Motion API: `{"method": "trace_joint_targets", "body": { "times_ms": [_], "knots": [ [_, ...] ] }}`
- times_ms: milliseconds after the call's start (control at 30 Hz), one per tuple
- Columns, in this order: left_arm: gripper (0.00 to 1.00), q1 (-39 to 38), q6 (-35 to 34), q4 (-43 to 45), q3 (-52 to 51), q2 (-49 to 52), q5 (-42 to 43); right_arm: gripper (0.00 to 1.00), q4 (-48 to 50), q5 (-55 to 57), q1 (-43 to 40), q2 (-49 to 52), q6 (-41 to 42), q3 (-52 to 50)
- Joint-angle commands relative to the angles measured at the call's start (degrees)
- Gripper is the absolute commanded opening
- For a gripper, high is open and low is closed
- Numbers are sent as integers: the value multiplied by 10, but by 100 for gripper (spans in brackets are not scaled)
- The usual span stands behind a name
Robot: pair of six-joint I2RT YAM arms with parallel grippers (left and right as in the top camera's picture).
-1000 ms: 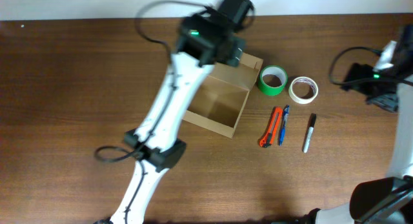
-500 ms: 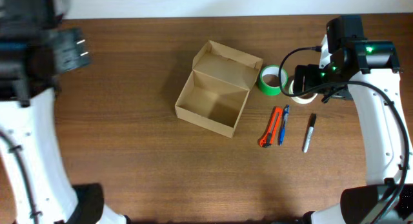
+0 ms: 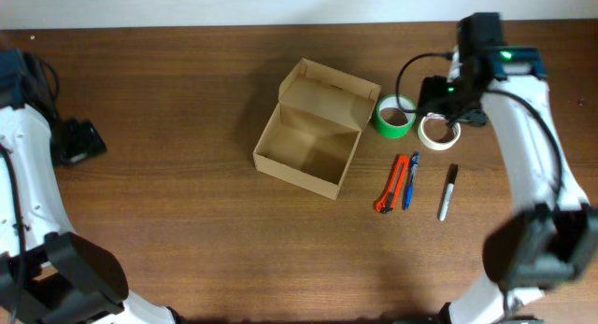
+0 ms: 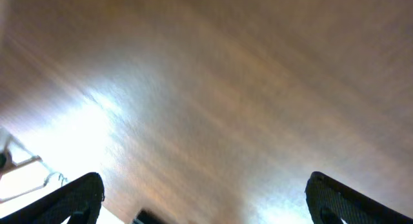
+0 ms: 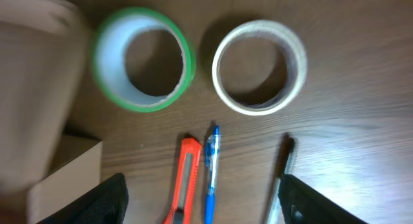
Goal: Pack container
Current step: 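Grasp the green tape roll with the right gripper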
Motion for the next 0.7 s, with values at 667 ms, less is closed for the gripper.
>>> {"method": "trace_joint_targets", "body": {
  "times_ms": [667],
  "knots": [
    [100,2,7,5,-127,-5,10,63,113,-50,1,163,121,33]
  ]
}}
